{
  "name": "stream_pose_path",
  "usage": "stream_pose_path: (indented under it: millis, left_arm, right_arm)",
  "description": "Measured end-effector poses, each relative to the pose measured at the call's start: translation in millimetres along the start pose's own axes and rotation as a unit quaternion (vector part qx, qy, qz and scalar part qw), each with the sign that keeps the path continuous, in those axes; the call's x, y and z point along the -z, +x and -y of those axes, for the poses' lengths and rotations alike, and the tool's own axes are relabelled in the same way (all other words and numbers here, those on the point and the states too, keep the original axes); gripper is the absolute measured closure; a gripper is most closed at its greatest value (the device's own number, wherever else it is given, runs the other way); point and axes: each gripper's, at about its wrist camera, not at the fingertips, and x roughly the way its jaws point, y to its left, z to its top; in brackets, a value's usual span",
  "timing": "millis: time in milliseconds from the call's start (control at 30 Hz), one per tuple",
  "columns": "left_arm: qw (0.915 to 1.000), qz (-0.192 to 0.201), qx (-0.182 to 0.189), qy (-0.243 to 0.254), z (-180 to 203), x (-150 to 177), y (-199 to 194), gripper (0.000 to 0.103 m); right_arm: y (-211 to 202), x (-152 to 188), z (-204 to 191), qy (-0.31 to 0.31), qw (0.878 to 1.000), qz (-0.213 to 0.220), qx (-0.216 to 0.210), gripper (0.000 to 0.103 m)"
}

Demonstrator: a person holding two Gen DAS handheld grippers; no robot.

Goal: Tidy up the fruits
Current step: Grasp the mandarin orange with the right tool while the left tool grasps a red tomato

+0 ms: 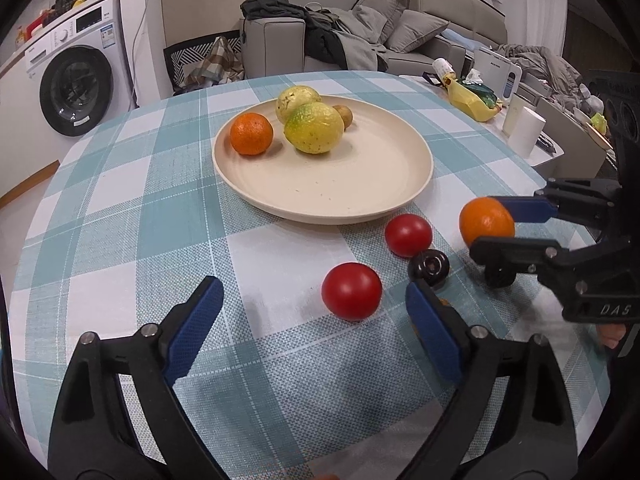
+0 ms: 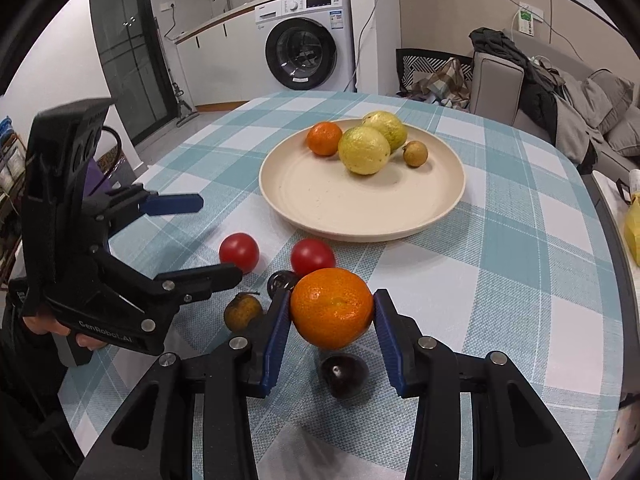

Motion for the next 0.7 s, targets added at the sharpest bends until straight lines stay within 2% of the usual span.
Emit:
stream_pose_path:
  millis: [133,700]
  left_arm:
    - [0.9999,-0.01,0.01,-0.004,-2.4,-0.5,3.9,0.026]
    - [0.9983,-0.031,0.047,0.017,5.5,0.7,11.1,0.059]
  right_arm:
    - [-5.4,-1.8,3.2,0.01,1.0,0.013,0.003,0.06]
    - [-9.5,-3.7,7.9,0.024,0.999,0.024,0.005,0.06]
